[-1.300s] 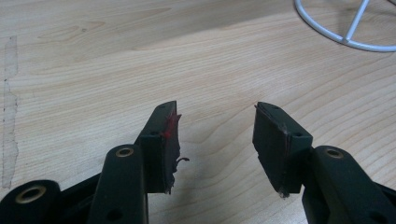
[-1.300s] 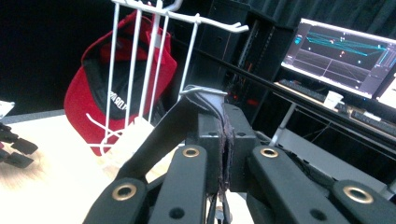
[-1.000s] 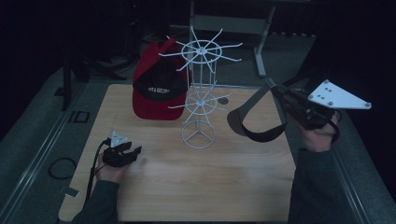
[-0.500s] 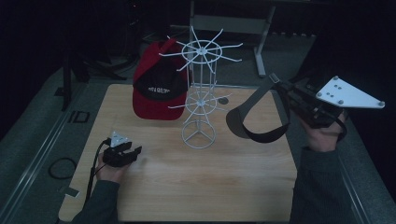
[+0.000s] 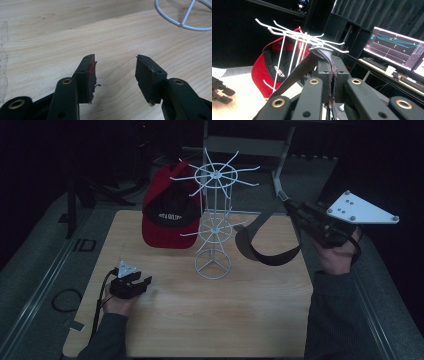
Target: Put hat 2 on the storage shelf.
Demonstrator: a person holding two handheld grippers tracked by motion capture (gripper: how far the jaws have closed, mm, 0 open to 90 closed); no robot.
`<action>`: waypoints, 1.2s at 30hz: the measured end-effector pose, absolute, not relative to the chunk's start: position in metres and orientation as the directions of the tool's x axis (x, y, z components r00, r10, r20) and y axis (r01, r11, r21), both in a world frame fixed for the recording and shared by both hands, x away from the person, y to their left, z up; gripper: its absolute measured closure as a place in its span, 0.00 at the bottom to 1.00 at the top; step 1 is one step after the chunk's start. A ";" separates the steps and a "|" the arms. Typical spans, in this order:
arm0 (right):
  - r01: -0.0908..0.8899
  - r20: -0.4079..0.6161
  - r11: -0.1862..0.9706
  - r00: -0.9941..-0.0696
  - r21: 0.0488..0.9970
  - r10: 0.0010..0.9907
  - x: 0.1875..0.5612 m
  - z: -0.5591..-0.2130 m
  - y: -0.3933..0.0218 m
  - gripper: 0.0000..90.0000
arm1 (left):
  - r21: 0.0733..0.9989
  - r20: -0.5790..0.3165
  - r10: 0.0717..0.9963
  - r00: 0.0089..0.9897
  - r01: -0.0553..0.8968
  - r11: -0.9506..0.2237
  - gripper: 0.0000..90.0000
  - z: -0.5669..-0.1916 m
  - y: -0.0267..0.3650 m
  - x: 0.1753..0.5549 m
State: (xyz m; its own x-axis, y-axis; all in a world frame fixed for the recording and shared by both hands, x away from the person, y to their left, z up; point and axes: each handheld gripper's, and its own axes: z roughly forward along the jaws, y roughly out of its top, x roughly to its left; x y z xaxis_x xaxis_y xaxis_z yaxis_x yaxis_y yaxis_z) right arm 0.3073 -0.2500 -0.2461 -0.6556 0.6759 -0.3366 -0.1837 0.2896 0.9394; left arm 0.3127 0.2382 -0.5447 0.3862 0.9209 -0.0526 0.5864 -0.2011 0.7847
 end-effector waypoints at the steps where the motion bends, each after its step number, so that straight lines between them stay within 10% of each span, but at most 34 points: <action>1: -0.184 -0.337 0.290 -0.656 0.939 0.676 0.307 -0.246 -0.250 0.97 | 0.785 -0.053 0.921 0.386 0.586 -0.201 0.57 -0.545 0.238 0.313; 36: -0.118 -0.305 0.312 -0.685 0.943 0.662 0.364 -0.222 -0.200 0.97 | 0.786 -0.060 0.915 0.399 0.584 -0.203 0.57 -0.544 0.237 0.314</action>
State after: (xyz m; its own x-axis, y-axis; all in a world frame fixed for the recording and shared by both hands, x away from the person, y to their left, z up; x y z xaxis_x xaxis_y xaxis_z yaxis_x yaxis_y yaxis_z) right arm 0.3642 -0.2001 -0.2220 -0.6846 0.6621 -0.3049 -0.1178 0.3124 0.9426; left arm 0.3141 0.2369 -0.5439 0.3989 0.9150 -0.0604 0.5840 -0.2027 0.7861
